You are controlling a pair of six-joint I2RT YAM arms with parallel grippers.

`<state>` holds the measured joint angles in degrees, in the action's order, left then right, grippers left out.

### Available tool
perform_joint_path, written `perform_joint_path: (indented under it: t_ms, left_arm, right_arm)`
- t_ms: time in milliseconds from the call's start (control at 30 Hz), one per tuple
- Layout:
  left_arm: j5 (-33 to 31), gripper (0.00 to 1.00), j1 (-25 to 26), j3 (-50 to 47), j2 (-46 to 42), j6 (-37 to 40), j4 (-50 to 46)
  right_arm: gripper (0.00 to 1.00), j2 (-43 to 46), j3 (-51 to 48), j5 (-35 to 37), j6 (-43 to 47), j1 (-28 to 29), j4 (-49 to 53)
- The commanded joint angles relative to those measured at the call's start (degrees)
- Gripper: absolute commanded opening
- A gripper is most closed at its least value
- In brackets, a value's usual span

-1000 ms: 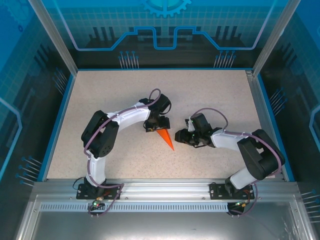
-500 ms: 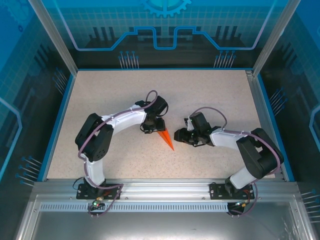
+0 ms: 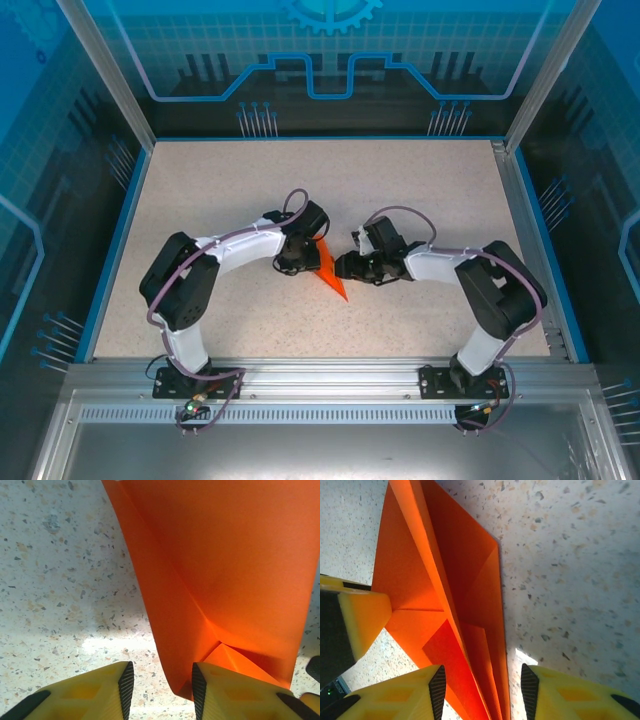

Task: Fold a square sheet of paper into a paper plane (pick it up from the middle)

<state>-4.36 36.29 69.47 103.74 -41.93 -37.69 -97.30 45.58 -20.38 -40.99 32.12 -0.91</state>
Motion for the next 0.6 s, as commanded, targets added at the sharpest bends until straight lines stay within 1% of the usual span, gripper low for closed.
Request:
perform_joint_path:
  t_ms: [0, 267, 567]
  left_arm:
    - [-1.4, 0.38, 0.0, -0.9, -2.3, -0.3, 0.4]
    - [-1.4, 0.36, -0.1, -1.3, -2.1, 0.0, 0.8]
    - [-1.8, 0.35, -0.4, -1.7, -1.8, 0.0, 0.6]
  right_arm:
    - [0.48, -2.2, 2.4, -2.1, 2.1, 1.0, 1.9]
    - [0.49, -5.1, 6.4, -4.1, 3.1, 2.1, 2.8]
    - [0.50, -3.8, 6.7, -3.2, 4.7, 2.6, 4.0]
